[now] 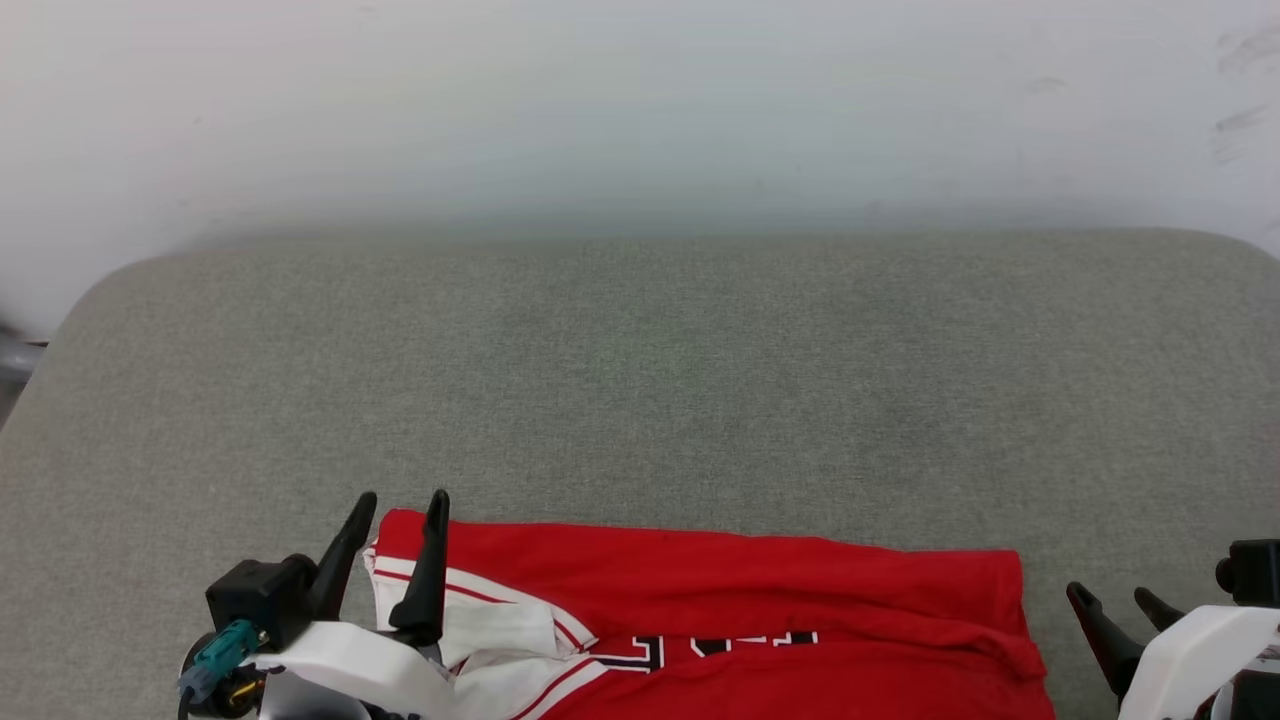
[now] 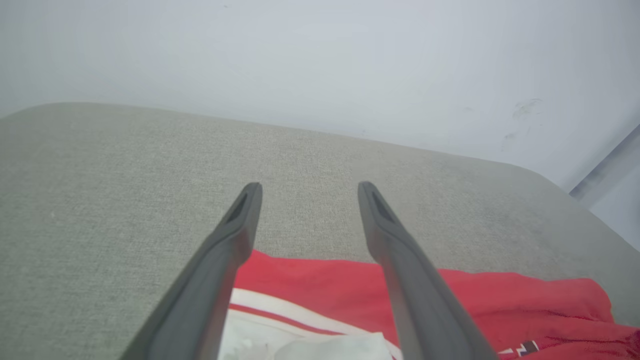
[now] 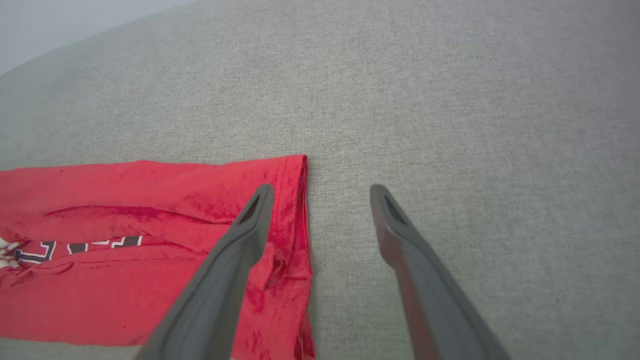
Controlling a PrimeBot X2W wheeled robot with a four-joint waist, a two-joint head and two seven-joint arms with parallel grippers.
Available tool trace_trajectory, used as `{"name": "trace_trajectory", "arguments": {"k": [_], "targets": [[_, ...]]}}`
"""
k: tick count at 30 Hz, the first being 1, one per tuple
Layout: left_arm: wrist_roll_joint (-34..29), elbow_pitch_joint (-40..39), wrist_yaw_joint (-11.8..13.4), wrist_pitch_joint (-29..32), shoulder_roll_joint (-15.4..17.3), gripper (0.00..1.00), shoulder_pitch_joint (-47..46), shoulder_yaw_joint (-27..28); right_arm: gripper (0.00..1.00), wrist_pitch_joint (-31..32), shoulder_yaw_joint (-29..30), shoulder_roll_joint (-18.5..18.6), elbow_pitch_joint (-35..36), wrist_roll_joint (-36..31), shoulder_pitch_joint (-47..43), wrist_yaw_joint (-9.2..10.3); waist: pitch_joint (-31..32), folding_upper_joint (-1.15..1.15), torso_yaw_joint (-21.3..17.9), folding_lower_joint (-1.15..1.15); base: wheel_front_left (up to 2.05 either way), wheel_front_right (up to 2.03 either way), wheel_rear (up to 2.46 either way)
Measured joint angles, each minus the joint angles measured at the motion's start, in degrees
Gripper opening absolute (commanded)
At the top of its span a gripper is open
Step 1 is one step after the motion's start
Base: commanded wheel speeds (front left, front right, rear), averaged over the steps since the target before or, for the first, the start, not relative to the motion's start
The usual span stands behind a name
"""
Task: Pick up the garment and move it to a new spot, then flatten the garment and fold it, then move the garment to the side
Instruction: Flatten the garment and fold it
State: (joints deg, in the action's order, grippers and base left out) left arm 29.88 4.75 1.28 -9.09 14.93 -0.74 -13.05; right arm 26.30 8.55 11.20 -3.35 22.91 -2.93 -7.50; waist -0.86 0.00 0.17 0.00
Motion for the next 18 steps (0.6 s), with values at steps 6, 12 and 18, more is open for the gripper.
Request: {"name": "trace_trajectory", "arguments": {"k": [6, 12, 18], "targets": [[-4.2, -1.7, 0.8, -4.3, -0.2, 1.0, -1.7, -0.6, 1.0, 7.8, 0.5, 1.2, 0.2, 0.0, 1.2, 0.0, -1.6, 0.0, 1.2, 0.01, 0.0, 0.0, 0.0], [-6.2, -3.1, 1.3, -5.0, -0.3, 1.0, -2.3, -1.2, 1.0, 11.0, -0.8, 1.1, -2.2, 0.4, 2.3, 0.0, -3.8, 0.0, 2.8, 0.01, 0.0, 0.0, 0.0], [-7.0, -3.8, 1.9, -5.2, -0.4, 1.0, -2.8, -1.6, 1.0, 13.0, -2.5, -0.5, -7.2, 2.1, 2.9, 0.0, -5.5, 0.0, 4.2, 0.01, 0.0, 0.0, 0.0]]}}
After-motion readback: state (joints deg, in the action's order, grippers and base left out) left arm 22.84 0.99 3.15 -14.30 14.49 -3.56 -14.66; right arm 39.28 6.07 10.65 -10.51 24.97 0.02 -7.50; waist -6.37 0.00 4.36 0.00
